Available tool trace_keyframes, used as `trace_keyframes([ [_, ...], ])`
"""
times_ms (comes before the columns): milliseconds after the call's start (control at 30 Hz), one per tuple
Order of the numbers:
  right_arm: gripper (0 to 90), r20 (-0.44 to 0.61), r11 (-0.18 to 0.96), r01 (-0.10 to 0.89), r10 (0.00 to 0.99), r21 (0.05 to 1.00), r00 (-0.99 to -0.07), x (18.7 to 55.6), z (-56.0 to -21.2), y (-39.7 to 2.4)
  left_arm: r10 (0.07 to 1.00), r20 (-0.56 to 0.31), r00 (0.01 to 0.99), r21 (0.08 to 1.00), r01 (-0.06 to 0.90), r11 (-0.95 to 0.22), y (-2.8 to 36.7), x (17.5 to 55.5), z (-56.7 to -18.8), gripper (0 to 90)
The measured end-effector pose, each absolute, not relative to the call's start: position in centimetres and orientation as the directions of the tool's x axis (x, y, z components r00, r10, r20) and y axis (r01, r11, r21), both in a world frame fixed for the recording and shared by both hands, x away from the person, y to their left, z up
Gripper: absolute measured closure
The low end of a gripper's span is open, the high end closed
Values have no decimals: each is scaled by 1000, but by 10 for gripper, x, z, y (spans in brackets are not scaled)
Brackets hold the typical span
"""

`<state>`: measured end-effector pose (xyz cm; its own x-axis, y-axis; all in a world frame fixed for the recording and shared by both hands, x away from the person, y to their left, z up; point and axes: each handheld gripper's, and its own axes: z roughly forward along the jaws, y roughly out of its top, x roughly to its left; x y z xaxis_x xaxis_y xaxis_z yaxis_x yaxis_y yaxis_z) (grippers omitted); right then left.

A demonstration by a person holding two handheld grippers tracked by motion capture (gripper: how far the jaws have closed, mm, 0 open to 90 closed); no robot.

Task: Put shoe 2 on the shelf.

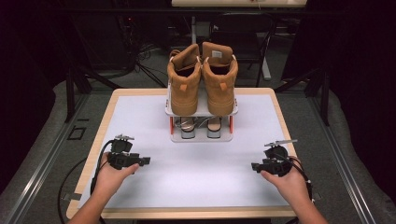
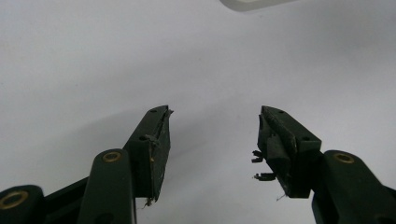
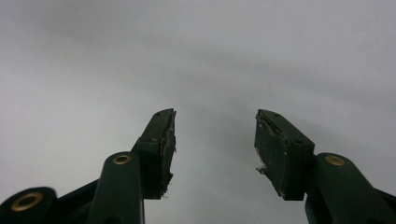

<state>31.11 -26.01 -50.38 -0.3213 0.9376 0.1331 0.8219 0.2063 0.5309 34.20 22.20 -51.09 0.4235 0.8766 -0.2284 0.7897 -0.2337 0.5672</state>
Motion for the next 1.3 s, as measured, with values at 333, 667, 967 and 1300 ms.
trace_keyframes([
  [333,448,100,214,773,937,598,-336,300,-541,-260,891,-212,401,644,743,-181,226,329,-542,430],
  [667,428,63,180,653,942,735,-330,293,-548,-256,882,-180,436,691,694,-202,227,322,-557,425],
  [967,424,54,177,629,942,757,-331,288,-553,-261,891,-147,429,704,678,-210,226,316,-558,423],
  [1300,411,10,181,576,950,797,-313,285,-551,-264,879,-43,474,766,581,-276,222,313,-554,386],
])
